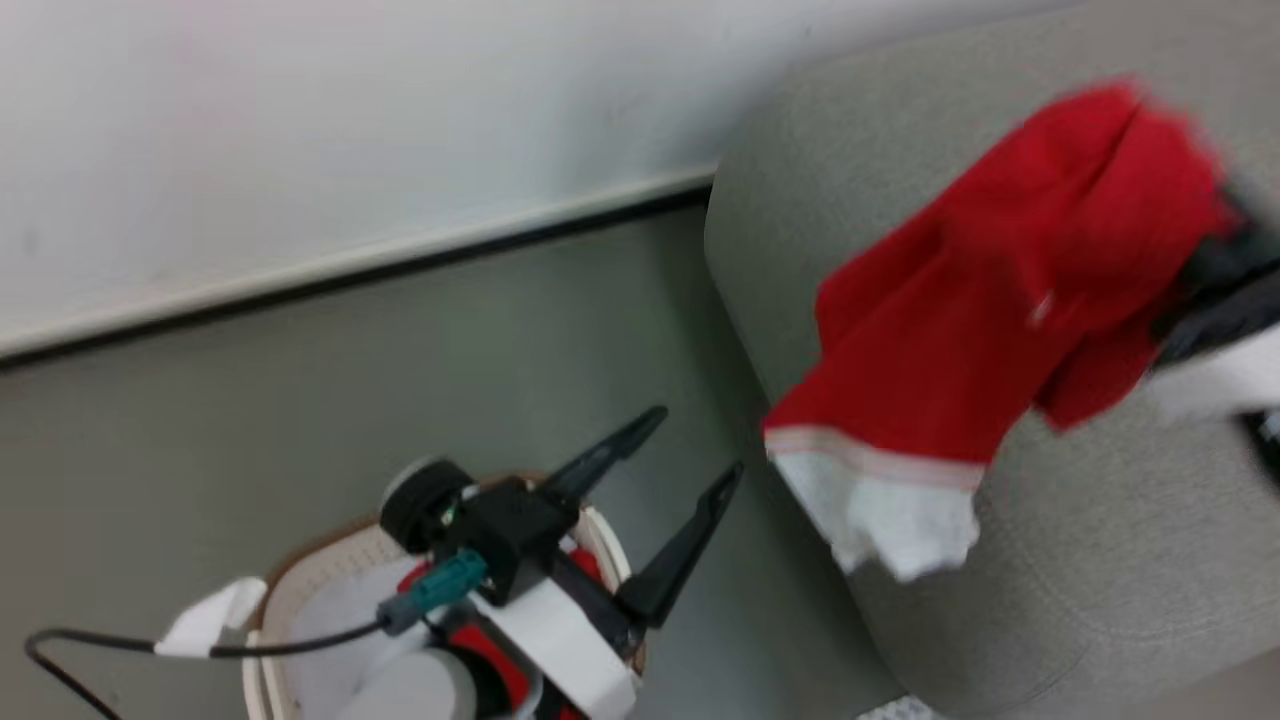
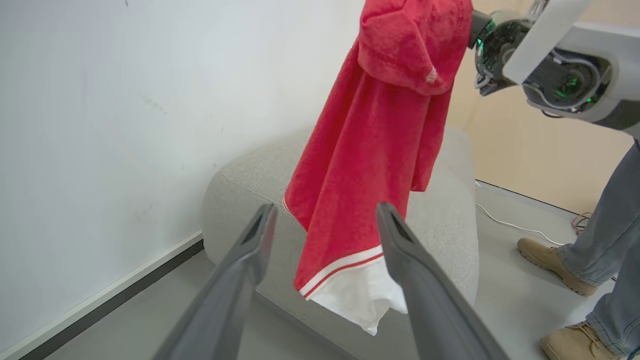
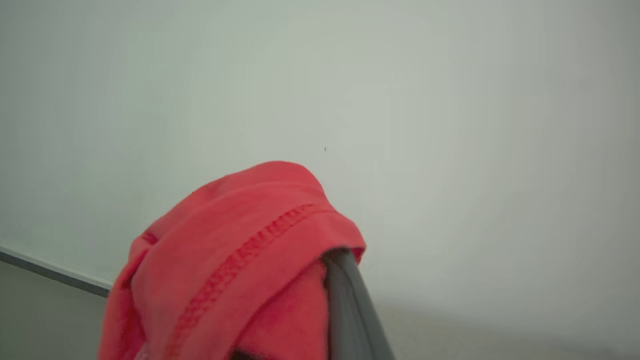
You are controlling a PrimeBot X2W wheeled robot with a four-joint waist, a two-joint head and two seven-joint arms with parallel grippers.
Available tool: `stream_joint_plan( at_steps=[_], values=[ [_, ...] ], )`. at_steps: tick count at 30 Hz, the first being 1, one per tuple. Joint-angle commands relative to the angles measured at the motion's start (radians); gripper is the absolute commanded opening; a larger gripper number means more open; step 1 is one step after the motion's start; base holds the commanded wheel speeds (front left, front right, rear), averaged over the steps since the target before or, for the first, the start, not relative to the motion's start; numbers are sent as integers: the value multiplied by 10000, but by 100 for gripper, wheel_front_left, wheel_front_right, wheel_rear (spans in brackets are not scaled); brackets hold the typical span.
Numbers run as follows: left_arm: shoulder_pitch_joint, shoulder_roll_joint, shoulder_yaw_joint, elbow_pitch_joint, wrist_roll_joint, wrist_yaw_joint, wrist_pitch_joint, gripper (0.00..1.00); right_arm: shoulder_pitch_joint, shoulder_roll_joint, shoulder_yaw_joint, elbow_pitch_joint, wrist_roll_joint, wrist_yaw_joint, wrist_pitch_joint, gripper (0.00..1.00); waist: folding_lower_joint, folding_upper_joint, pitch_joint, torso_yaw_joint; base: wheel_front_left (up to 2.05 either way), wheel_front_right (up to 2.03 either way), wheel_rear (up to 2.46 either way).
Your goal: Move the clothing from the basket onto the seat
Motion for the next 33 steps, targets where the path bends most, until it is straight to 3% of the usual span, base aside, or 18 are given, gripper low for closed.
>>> stream_joint_plan(
  at_steps=[1,11,19,27,31,32,33],
  values=[
    [-339,141,35,-55,138,-44,72,100,-636,-110,-451,150,-163,-25,89,0,-1,-1,1107,425,0,0,0],
    [-2111,249,97,-108,256,-167,170,100,-4500,-1386,-3586,2280,-1223,-25,1564,0,-1,-1,3269,1583,0,0,0],
    [-2585,49,-153,41,144,-206,29,100,-5778,-1862,-5389,4536,-2530,-25,2235,0,-1,-1,4097,2451,0,0,0],
    [-2460,-47,-413,384,176,-119,-79,100,-5146,-687,-7606,7387,-3683,-25,1678,0,-1,-1,4412,2921,0,0,0],
    [-2218,100,-350,546,51,-42,-187,100,-4820,-119,-8082,8463,-4440,-25,1497,0,-1,-1,4191,2799,0,0,0],
    [-2142,137,-325,586,39,-23,-211,100,-4758,-24,-8093,8639,-4606,-25,1477,31,-1,-1,4087,2745,0,0,0],
    [-2084,170,-296,629,11,24,-229,100,-4736,20,-8181,8730,-4788,-25,1382,91,-1,-1,3978,2683,0,0,0]
  ],
)
